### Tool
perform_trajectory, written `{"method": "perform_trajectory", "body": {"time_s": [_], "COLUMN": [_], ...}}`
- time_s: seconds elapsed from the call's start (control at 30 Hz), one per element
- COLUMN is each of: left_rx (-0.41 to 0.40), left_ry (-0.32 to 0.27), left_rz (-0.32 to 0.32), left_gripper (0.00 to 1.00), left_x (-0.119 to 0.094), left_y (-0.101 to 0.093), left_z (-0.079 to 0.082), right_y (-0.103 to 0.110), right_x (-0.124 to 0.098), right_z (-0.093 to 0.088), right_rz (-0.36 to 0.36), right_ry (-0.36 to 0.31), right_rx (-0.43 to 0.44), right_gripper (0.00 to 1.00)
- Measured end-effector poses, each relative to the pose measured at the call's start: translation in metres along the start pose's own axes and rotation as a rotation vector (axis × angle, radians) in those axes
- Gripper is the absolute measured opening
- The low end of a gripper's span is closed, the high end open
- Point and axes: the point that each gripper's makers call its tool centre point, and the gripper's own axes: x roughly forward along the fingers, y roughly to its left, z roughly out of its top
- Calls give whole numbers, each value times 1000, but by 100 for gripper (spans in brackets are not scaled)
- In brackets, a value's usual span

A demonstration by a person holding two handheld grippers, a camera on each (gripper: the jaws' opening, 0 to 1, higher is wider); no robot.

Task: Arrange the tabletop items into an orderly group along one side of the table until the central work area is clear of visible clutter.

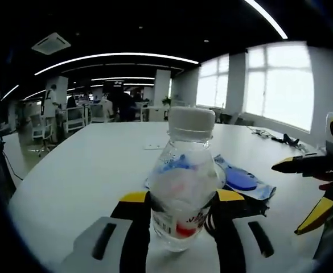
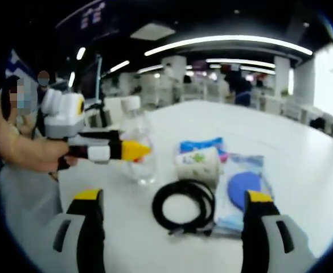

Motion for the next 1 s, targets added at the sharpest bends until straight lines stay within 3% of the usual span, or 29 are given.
{"method": "perform_trajectory", "body": {"time_s": [0.13,0.73,1.0], "left_rx": [8,87,84], "left_ry": [-1,30,44], "left_rz": [-12,-250,-304], "left_gripper": [40,39,38], "left_x": [0,3,2], "left_y": [1,-5,-4], "left_z": [0,0,0], "right_y": [1,1,3], "right_x": [-1,-2,-1], "right_z": [0,-6,-6], "right_rz": [4,18,15], "right_ry": [1,53,51], "right_rx": [-3,16,21], "right_gripper": [100,100,100]}}
